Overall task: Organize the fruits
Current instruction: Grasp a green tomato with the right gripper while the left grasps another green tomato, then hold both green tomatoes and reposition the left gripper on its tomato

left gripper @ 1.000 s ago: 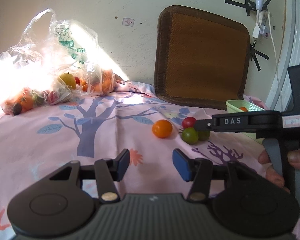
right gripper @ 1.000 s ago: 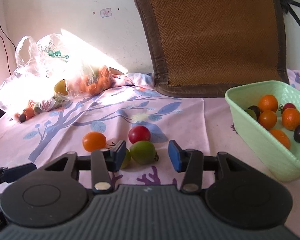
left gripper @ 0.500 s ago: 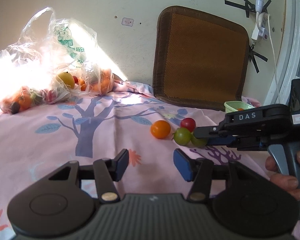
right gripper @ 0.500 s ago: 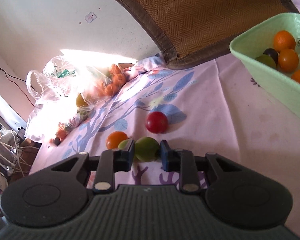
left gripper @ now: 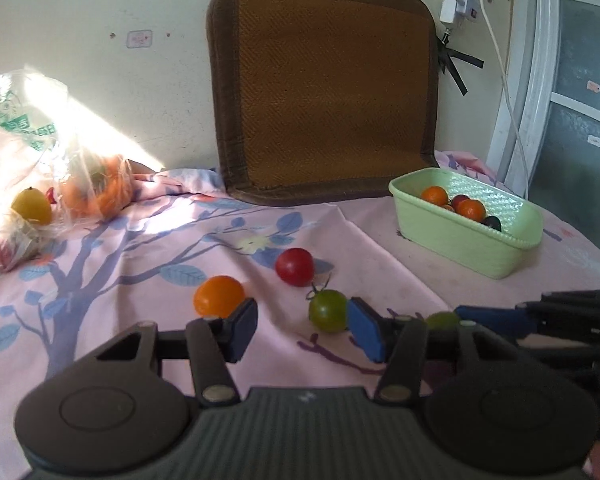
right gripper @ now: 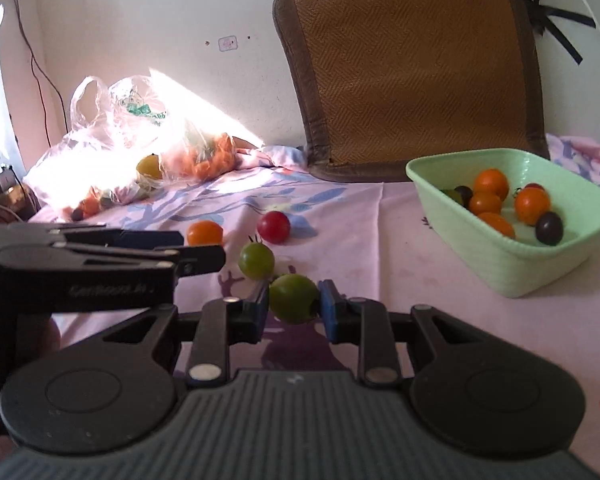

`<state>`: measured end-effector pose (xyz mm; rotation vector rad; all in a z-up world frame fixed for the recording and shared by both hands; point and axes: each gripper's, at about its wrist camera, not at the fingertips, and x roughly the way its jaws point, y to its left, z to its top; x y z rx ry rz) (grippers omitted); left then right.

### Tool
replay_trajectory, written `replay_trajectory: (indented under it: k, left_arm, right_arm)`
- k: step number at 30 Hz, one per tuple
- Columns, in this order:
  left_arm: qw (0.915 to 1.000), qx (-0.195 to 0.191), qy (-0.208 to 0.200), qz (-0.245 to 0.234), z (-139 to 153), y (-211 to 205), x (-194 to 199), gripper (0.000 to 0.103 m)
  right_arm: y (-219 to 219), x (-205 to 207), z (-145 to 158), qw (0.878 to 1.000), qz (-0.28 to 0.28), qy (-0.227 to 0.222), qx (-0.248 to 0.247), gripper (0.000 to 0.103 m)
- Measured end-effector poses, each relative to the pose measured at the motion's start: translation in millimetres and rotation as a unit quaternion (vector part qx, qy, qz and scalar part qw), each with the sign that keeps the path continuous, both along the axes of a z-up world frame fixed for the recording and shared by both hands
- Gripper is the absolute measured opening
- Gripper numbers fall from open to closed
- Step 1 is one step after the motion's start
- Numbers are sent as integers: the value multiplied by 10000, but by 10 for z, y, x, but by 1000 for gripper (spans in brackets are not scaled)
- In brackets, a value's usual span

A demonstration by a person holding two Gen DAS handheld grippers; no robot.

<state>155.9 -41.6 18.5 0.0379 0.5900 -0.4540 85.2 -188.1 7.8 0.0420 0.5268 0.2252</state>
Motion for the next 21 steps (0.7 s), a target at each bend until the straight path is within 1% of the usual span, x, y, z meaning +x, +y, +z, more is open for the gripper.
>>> replay_trajectory:
  k: [2, 4, 8, 10, 11, 12, 13, 16, 18, 21]
  left_arm:
    - [9999, -98, 47, -91, -1, -67, 45, 51]
    - [9999, -98, 63, -116, -2, -139, 76, 51]
    - [9998, 132, 156, -8, -71, -268, 140, 51]
    - [9994, 250, 249, 50, -141, -290, 172, 44]
    - [9991, 274, 310, 79, -166, -291, 187, 32]
    - [9992, 246, 281, 105, -156, -275, 186, 28]
    - [9993, 209, 289, 93, -147, -265, 180, 28]
    - [9994, 261, 209, 57, -100, -282, 45, 28]
    - [9995, 190, 204, -134, -62, -304, -114, 28]
    - [9983, 57, 202, -542, -3, -422, -432, 28]
  right_arm:
    - [3, -10, -64, 9998, -40, 11, -211, 30]
    - [-2, -27, -102, 9996, -11, -60, -273, 31]
    - [41, -9, -110, 9991, 25, -112, -413, 33]
    - [44, 12, -114, 9992, 46, -16, -404, 33]
    - [37, 39, -121, 9993, 56, 59, -370, 33]
    - [27, 52, -126, 9994, 53, 109, -328, 33]
    - [11, 55, -124, 9996, 53, 111, -264, 31]
    - [-50, -43, -95, 9999, -74, -84, -124, 31]
    - [-88, -170, -80, 9994, -191, -225, -204, 31]
    - [-243, -403, -96, 9988, -367, -228, -227, 31]
